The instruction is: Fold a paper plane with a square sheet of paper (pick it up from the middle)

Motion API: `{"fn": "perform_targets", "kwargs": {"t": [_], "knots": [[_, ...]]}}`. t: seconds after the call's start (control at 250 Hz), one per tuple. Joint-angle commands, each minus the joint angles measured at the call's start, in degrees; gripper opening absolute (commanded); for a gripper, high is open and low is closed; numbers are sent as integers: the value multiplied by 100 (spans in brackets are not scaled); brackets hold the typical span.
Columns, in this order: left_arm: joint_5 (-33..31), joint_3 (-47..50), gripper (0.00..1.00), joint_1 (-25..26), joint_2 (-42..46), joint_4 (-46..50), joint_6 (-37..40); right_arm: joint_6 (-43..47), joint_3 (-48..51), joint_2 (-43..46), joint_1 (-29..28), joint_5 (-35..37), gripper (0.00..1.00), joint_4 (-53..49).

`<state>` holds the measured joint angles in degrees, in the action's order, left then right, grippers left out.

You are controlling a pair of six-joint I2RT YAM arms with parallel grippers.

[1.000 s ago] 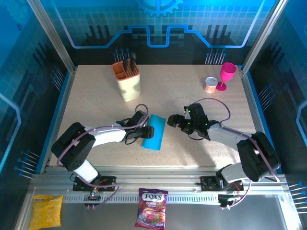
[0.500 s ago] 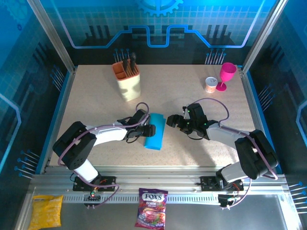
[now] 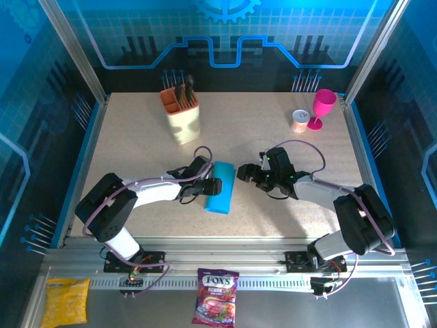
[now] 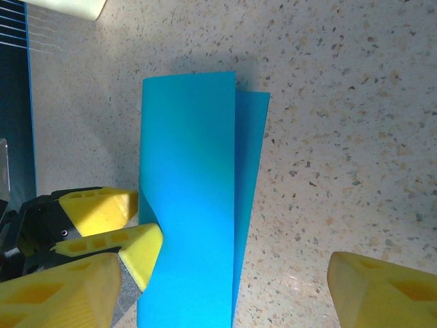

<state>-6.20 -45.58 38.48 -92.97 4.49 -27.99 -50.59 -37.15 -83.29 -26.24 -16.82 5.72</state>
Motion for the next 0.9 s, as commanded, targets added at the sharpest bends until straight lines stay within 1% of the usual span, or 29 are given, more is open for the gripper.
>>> {"fn": "perform_targets", "kwargs": {"t": [0.0, 0.34, 0.895], "knots": [[84, 68, 64, 32, 19, 115, 188, 31, 27, -64, -48, -76, 80, 123], [69, 146, 64, 36, -23, 157, 302, 30, 34, -74, -47, -93, 76, 143], [123, 17, 64, 37, -76, 105, 204, 21, -14, -201, -125, -217, 66, 202]]}}
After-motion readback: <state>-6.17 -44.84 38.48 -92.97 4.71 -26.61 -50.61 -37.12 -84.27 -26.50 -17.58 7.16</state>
